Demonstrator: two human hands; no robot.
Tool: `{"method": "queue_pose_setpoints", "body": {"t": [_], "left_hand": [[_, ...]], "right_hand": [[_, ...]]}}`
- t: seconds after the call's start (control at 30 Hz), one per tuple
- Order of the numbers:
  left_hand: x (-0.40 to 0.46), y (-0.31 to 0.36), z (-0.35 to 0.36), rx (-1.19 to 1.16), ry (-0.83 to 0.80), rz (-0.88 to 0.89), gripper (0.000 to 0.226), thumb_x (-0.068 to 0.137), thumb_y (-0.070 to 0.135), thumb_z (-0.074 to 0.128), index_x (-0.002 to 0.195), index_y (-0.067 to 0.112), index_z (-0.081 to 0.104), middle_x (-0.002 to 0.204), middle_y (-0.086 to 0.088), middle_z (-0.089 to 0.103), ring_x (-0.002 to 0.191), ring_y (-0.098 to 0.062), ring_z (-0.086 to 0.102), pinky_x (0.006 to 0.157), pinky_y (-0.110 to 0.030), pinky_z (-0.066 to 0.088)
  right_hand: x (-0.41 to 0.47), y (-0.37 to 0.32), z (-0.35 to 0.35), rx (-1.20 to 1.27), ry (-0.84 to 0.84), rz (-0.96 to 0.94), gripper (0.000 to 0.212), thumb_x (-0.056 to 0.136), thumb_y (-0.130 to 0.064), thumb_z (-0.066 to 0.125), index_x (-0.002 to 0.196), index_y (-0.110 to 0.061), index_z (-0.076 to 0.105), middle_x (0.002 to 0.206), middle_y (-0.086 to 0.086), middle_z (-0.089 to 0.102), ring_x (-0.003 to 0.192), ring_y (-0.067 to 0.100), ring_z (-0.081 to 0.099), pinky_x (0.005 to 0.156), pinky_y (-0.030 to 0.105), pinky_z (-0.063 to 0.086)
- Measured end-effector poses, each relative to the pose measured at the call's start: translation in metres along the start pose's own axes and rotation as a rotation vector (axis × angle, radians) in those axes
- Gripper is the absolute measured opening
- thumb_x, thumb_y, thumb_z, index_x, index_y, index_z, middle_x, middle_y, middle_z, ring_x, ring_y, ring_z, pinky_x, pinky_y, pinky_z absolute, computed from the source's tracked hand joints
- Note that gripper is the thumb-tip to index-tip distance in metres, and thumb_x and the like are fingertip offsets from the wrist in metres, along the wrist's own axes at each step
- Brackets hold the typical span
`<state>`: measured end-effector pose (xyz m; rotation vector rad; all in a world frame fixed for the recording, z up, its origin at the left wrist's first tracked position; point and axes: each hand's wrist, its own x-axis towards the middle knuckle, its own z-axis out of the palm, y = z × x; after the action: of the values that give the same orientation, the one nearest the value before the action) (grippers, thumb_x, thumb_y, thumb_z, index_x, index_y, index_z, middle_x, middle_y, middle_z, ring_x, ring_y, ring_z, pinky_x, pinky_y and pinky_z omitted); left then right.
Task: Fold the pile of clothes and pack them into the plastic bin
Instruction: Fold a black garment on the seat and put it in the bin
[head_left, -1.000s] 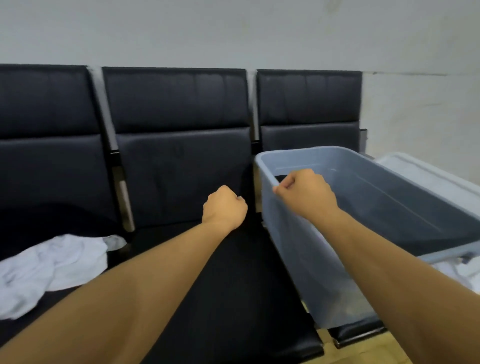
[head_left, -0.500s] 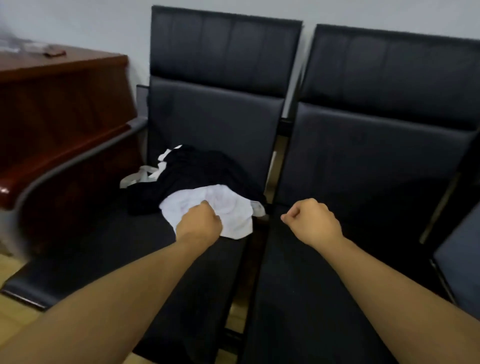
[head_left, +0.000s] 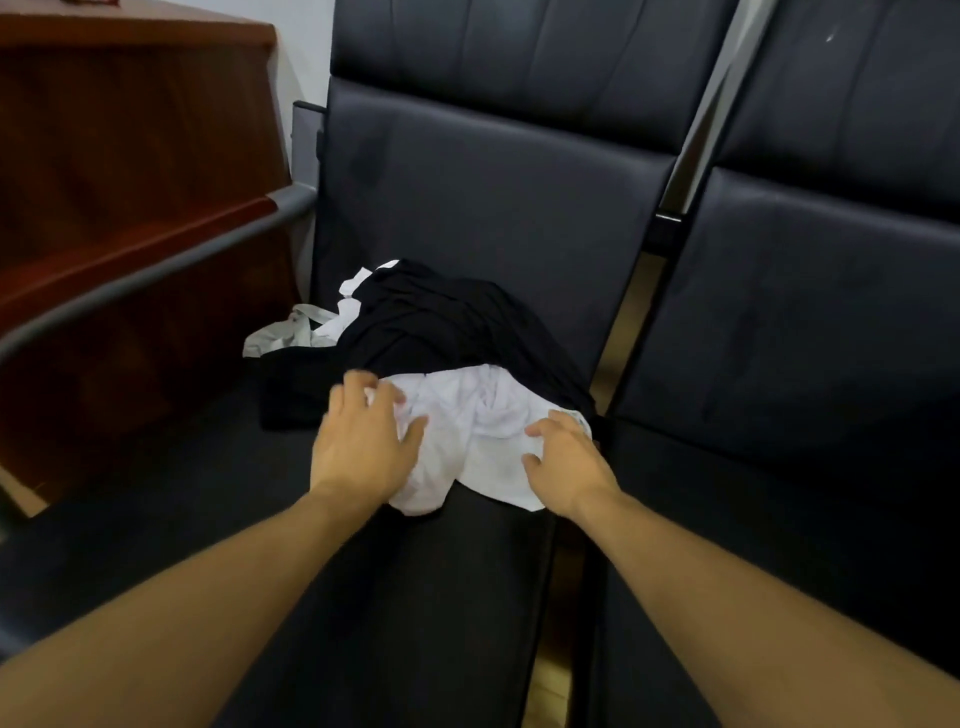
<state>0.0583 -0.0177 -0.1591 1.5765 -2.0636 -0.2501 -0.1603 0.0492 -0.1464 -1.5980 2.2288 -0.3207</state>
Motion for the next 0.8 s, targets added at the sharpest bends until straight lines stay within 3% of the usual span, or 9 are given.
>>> {"method": "queue_pose_setpoints", "body": {"t": [0.13, 0.27, 0.33, 0.4, 0.47, 0.57, 0.63, 0.7, 0.8], "left_hand": [[0.052, 0.003, 0.007, -0.06, 0.086, -0.015, 0.047, 0.095, 0.034, 0.064, 0.135, 0.014, 0.048, 0.135, -0.009, 0.044, 0.124, -0.029, 0.043, 0.096, -0.043, 0.048], [0.092, 0.014, 0.019, 0.031, 0.069, 0.084, 0.061, 0.093, 0.033, 0.067, 0.148, 0.022, 0.041, 0.14, -0.01, 0.041, 0.126, -0.03, 0.043, 0.102, -0.045, 0.044], [0.106, 0.02, 0.025, 0.042, 0.059, 0.102, 0.05, 0.093, 0.034, 0.068, 0.139, 0.024, 0.053, 0.141, -0.008, 0.04, 0.126, -0.03, 0.041, 0.102, -0.046, 0.042], [0.113, 0.027, 0.028, 0.002, 0.099, 0.102, 0.026, 0.094, 0.032, 0.067, 0.118, 0.023, 0.066, 0.137, -0.006, 0.043, 0.124, -0.029, 0.041, 0.1, -0.045, 0.04], [0.118, 0.035, 0.026, -0.075, 0.131, 0.112, 0.011, 0.096, 0.027, 0.064, 0.104, 0.021, 0.067, 0.128, -0.002, 0.048, 0.119, -0.027, 0.043, 0.097, -0.043, 0.04], [0.119, 0.046, 0.011, -0.231, 0.108, 0.079, 0.007, 0.097, 0.023, 0.056, 0.099, 0.019, 0.061, 0.114, 0.001, 0.058, 0.108, -0.026, 0.053, 0.095, -0.046, 0.045], [0.115, 0.053, -0.003, -0.363, 0.025, -0.002, 0.009, 0.099, 0.025, 0.049, 0.098, 0.02, 0.055, 0.094, 0.002, 0.064, 0.088, -0.024, 0.061, 0.08, -0.043, 0.05], [0.107, 0.058, -0.017, -0.488, -0.037, -0.013, 0.011, 0.101, 0.025, 0.045, 0.096, 0.017, 0.051, 0.08, 0.003, 0.06, 0.072, -0.016, 0.056, 0.066, -0.031, 0.046], [0.095, 0.072, -0.048, -0.641, 0.021, 0.063, 0.011, 0.101, 0.014, 0.044, 0.091, 0.012, 0.049, 0.074, 0.005, 0.049, 0.062, 0.0, 0.045, 0.06, -0.015, 0.038]], "right_hand": [[0.017, -0.002, 0.005, -0.04, -0.088, -0.06, 0.05, 0.104, -0.026, 0.049, 0.152, -0.021, 0.039, 0.16, -0.008, 0.028, 0.141, 0.016, 0.036, 0.108, 0.033, 0.042], [0.018, 0.001, 0.015, -0.154, -0.094, -0.093, 0.05, 0.103, -0.027, 0.047, 0.152, -0.023, 0.039, 0.157, -0.008, 0.03, 0.143, 0.018, 0.028, 0.112, 0.036, 0.038], [0.017, 0.003, 0.018, -0.164, -0.071, -0.112, 0.051, 0.102, -0.026, 0.046, 0.152, -0.025, 0.039, 0.154, -0.01, 0.033, 0.141, 0.017, 0.029, 0.111, 0.034, 0.039], [0.02, 0.006, 0.017, -0.144, -0.069, -0.124, 0.05, 0.101, -0.025, 0.048, 0.15, -0.026, 0.042, 0.151, -0.011, 0.036, 0.138, 0.017, 0.03, 0.109, 0.033, 0.04], [0.023, 0.008, 0.01, -0.058, -0.076, -0.092, 0.044, 0.101, -0.027, 0.05, 0.145, -0.024, 0.05, 0.147, -0.01, 0.041, 0.137, 0.016, 0.033, 0.105, 0.033, 0.044], [0.03, 0.008, -0.006, 0.103, 0.033, -0.013, 0.027, 0.101, -0.029, 0.054, 0.116, -0.014, 0.071, 0.126, 0.0, 0.061, 0.117, 0.02, 0.058, 0.093, 0.037, 0.054], [0.032, 0.008, -0.016, 0.198, 0.121, 0.017, 0.022, 0.099, -0.03, 0.057, 0.099, -0.014, 0.072, 0.116, -0.001, 0.061, 0.103, 0.02, 0.063, 0.086, 0.038, 0.057], [0.03, 0.001, -0.024, 0.312, 0.166, 0.016, 0.018, 0.098, -0.032, 0.061, 0.111, -0.022, 0.069, 0.122, -0.006, 0.056, 0.109, 0.017, 0.06, 0.09, 0.035, 0.055], [0.019, -0.02, -0.035, 0.463, 0.239, -0.107, 0.046, 0.094, -0.028, 0.069, 0.138, -0.03, 0.052, 0.136, -0.007, 0.047, 0.111, 0.01, 0.056, 0.098, 0.031, 0.049]]}}
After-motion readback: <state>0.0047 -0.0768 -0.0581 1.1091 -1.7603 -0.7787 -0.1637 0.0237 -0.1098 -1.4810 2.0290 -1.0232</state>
